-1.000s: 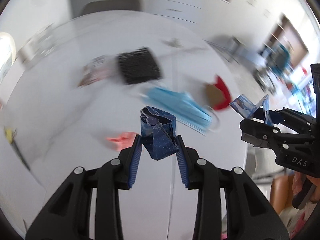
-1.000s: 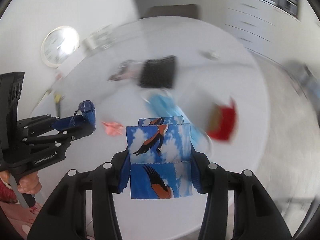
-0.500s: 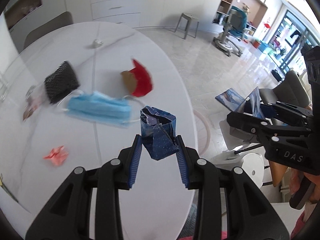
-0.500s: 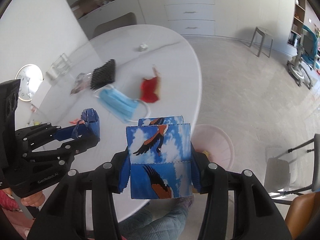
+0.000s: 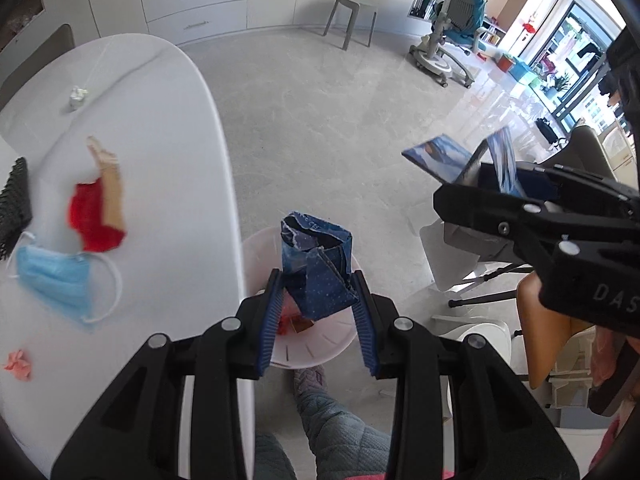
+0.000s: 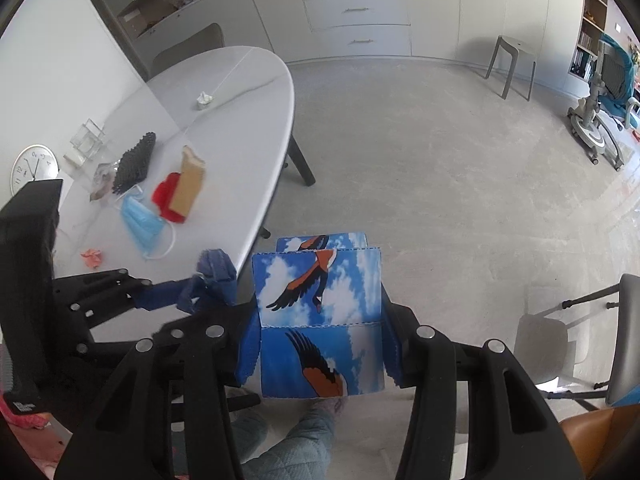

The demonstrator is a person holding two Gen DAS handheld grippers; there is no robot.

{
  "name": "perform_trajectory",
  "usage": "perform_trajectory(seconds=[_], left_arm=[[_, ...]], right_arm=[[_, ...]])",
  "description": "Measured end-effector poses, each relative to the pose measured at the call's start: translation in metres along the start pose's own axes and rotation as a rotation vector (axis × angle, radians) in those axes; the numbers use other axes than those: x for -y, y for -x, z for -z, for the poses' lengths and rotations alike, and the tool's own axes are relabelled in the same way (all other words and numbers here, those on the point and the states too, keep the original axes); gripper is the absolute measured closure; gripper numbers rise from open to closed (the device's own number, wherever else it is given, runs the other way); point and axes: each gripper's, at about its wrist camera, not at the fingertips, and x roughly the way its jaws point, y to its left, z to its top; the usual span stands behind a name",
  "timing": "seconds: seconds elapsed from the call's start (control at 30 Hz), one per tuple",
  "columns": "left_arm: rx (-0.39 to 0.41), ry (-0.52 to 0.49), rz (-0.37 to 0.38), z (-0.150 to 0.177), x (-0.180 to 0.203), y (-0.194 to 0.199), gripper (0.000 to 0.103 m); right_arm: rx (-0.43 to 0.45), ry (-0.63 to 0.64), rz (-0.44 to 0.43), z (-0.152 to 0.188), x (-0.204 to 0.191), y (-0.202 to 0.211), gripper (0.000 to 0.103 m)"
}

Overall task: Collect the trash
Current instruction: 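Carry both items over the wastebasket and open the left gripper, then open the right gripper to drop the bird-printed box into the wastebasket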

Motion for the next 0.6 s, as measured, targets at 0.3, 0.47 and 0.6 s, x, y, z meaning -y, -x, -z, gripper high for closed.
perform_trajectory(seconds=[0.3, 0.47, 0.6], left_arm=[[-0.061, -0.002, -0.034, -0.026, 0.022, -0.048, 0.068], [-0.037, 0.011, -0.045, -0.031, 0.025, -0.043, 0.05], [-0.022, 0.011, -0.049, -0.037, 0.024, -0.035, 0.047]], right_arm=[[-0.029, -0.011, -0.028, -0.015, 0.042, -0.023, 0.053], [-0.029, -0.021, -0.035, -0.02, 0.054, -0.026, 0.053], [-0.026, -0.022, -0.039, -0.021, 0.057, -0.027, 0.053]])
